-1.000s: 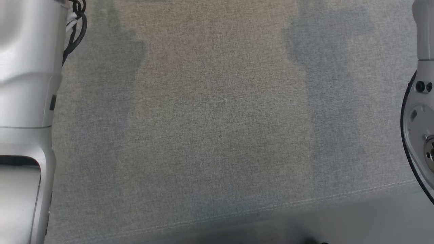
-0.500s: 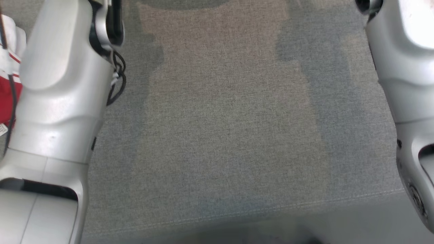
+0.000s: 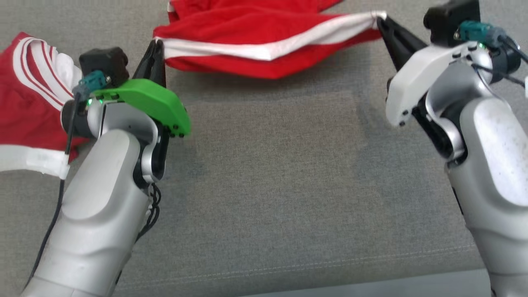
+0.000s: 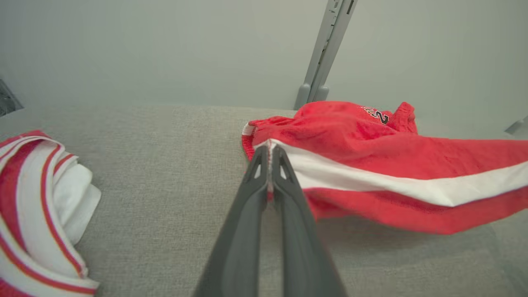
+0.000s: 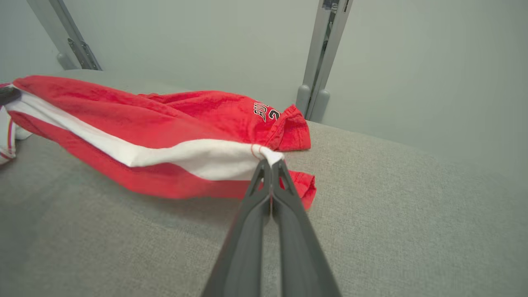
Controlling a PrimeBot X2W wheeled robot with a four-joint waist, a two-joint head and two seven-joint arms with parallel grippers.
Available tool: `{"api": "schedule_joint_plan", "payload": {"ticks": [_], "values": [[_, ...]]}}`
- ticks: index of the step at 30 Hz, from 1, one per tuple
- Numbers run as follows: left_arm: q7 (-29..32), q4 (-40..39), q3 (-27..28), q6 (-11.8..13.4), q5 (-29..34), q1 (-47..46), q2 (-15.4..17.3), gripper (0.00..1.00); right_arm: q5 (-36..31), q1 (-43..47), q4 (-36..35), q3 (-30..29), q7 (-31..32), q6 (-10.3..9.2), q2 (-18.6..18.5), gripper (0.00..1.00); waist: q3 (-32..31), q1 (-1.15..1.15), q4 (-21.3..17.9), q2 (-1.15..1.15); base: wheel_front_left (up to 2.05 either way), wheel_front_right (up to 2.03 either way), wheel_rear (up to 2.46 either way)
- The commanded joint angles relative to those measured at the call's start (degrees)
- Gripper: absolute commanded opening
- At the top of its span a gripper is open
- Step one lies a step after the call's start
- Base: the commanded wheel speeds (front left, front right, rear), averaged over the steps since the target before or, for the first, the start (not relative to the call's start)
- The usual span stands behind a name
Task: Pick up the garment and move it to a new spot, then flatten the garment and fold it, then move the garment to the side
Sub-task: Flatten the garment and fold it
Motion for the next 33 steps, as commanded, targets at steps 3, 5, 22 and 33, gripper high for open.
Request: {"api": "schedule_joint_plan", "payload": {"ticks": [3, 5, 22, 33], "values": [[1.9, -4.8, -0.8, 1.6, 0.4, 5.9, 2.3, 0.00, 1.5, 7.0, -4.8, -1.0, 4.9, -0.08, -0.7, 0.00, -5.5, 0.00, 1.4, 0.00, 0.00, 0.00, 0.00], [2.6, -7.3, -1.6, 1.9, 0.7, 9.1, 3.5, 0.00, 1.8, 10.5, -6.9, -1.4, 7.8, -0.08, -1.2, 0.00, -6.8, 0.00, 1.4, 0.00, 0.00, 0.00, 0.00], [4.2, -16.6, -3.8, 6.4, -1.0, 26.7, 6.3, 0.00, 6.7, 30.3, -23.0, -5.2, 33.6, -0.07, -4.7, 0.00, -12.6, 0.00, 0.3, 0.00, 0.00, 0.00, 0.00], [4.0, -19.1, -2.6, 10.0, -1.9, 32.0, 7.2, 0.00, 11.0, 39.0, -31.7, -6.5, 47.2, -0.05, -5.2, 0.00, -14.5, 0.00, 0.4, 0.00, 0.00, 0.00, 0.00]]}}
